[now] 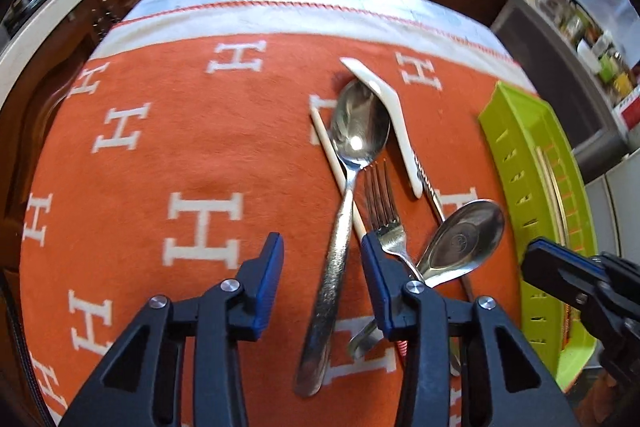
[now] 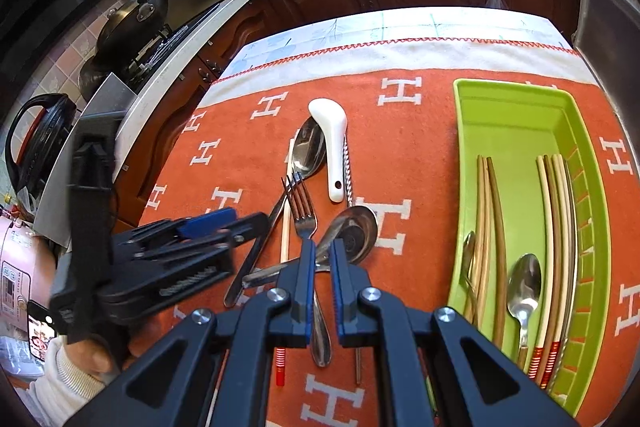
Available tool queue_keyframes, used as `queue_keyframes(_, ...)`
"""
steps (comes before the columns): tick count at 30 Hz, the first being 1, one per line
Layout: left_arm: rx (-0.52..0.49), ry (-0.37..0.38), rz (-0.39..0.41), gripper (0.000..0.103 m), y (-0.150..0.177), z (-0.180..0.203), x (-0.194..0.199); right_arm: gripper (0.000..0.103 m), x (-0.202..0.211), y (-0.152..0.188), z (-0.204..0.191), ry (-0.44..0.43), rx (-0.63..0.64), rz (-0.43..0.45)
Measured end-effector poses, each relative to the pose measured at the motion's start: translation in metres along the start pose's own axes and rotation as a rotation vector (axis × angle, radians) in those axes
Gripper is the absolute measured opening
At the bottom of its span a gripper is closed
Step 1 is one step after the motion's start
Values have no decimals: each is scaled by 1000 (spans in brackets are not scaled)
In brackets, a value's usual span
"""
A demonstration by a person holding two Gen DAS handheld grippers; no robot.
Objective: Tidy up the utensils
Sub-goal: 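Lower both tools toward the large metal spoon and the fork, then grasp the large metal spoon with the left tool while the right tool grasps a red-banded chopstick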
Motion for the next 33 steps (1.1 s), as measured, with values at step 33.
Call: queue_keyframes(33,-35,-44,9,10,-11,-30,-4,8,1,9,-5,-20,12,-12)
Point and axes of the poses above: each gripper's, at about its wrist camera, not at the fingertips, and x roughly against the way its jaws point, z to its right, y to its underside, the point moved 9 cm from there along -x, roughly the way its jaws point, and after that the axes turned 5 degrees about z, right-handed, at the moved point
